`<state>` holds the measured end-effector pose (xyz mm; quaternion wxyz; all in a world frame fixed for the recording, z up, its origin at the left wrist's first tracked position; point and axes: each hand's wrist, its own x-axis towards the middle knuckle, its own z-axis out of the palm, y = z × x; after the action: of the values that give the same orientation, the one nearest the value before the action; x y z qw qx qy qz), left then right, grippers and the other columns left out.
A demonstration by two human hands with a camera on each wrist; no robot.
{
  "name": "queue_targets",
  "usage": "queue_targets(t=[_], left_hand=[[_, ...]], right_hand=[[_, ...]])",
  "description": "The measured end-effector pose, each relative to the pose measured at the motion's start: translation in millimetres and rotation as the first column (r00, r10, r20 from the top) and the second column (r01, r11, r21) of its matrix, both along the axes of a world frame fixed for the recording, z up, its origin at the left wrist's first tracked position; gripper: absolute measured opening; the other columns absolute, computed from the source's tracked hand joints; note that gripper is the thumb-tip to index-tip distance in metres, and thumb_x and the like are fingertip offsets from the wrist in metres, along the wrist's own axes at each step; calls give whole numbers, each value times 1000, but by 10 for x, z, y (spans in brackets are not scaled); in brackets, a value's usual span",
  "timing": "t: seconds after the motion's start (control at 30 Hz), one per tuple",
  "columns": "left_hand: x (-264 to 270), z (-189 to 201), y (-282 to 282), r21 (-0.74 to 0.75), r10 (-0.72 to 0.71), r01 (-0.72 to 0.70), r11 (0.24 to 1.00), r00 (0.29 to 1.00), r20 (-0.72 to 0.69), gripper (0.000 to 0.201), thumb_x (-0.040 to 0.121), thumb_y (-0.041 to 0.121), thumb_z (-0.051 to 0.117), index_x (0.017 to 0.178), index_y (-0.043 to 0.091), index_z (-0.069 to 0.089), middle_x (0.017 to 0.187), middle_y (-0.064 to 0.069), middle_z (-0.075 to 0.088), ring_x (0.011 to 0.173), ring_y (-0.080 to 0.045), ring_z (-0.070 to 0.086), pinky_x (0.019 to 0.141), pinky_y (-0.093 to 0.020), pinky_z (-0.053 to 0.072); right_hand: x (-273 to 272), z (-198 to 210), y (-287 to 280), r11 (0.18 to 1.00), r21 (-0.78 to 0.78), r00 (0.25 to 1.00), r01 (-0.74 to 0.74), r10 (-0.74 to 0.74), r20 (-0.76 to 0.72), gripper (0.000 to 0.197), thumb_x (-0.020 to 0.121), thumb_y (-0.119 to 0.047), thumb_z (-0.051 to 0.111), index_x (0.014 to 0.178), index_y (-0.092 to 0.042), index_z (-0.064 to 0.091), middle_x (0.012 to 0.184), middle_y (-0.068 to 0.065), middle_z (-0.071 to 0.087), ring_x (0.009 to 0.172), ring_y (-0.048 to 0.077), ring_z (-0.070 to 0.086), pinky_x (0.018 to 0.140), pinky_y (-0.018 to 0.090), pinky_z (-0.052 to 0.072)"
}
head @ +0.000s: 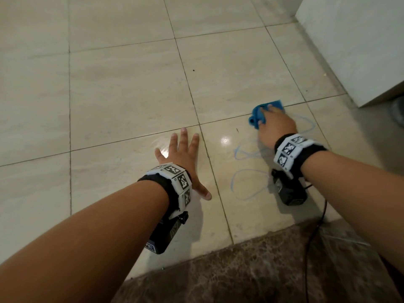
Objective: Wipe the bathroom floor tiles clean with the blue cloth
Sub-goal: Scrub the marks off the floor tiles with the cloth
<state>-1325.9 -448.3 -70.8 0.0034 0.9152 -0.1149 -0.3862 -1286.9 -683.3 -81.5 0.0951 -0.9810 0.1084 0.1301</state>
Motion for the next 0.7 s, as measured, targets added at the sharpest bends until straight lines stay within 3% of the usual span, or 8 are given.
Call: queue_targets(t=[0.07, 0.13, 0.27, 0.3, 0.43, 0.53, 0.63, 0.7], left_hand=[[5, -5, -1, 5, -3, 3, 1000, 1000, 1, 155, 49, 66, 83, 145, 27, -32, 150, -2, -42, 142, -28, -29, 113, -64, 0], [8, 1, 2, 9, -5, 5, 1000, 1000, 2, 155, 49, 67, 83, 145, 26, -32, 150, -2, -42, 142, -28, -29, 113, -64, 1], [6, 10, 0, 1, -3, 3, 1000, 1000, -2, 155, 49, 66, 83, 145, 27, -32, 150, -2, -42, 142, -27, -30, 114, -64, 0], [4, 11, 2, 0, -2, 2, 1000, 1000, -4, 155, 49, 66, 83, 145, 27, -32, 150, -2, -42, 142, -27, -30, 113, -64, 0], [4, 11, 3, 1, -7, 7, 1000, 1000, -4, 155, 50, 66, 83, 145, 26, -32, 150, -3, -42, 142, -28, -30, 113, -64, 0], [11, 5, 6, 0, -10, 10, 1000, 1000, 0, 155, 49, 66, 83, 145, 26, -32, 150, -3, -42, 142, -29, -30, 113, -65, 0], [16, 3, 1, 1, -8, 8, 1000, 1000, -6, 155, 49, 66, 83, 145, 26, -32, 150, -3, -42, 142, -29, -30, 113, -66, 1], [14, 8, 7, 0, -7, 7, 1000, 1000, -7, 155, 49, 65, 84, 145, 26, -32, 150, -3, -42, 142, -28, -31, 112, -66, 1]], right_hand=[[-101, -59, 124, 985, 65, 987, -158, 157, 20, 50, 97, -15, 41, 146, -15, 32, 157, 1, 18, 140, 20, 26, 111, 25, 19], [-71, -55, 35, 975, 82, 979, -206, 205, 17, 49, 97, -16, 41, 146, -18, 33, 156, -2, 19, 140, 20, 27, 111, 27, 20], [-14, 9, -196, 982, 98, 986, 162, -164, 16, 47, 96, -17, 44, 142, -15, 38, 152, 9, 24, 130, 33, 38, 109, 35, 31], [-44, -2, -152, 978, 103, 982, 180, -185, 38, 47, 95, -16, 46, 141, -15, 39, 150, 9, 28, 125, 34, 42, 107, 36, 34], [-132, -33, 23, 993, -96, 994, -64, 72, 78, 47, 95, -31, 42, 140, -19, 39, 149, 7, 34, 133, 27, 36, 109, 40, 23], [-184, 40, 110, 956, -220, 976, -192, 210, 61, 44, 97, -42, 29, 133, -26, 49, 148, -4, 38, 131, 21, 31, 99, 42, 23], [-263, 16, 213, 911, -2, 910, -412, 412, 42, 34, 96, -29, 45, 128, -29, 56, 144, -9, 43, 115, 25, 37, 95, 38, 31], [-189, -40, 161, 898, 83, 902, -431, 431, 20, 36, 92, -25, 54, 129, -27, 56, 144, -8, 43, 117, 28, 41, 99, 37, 32]])
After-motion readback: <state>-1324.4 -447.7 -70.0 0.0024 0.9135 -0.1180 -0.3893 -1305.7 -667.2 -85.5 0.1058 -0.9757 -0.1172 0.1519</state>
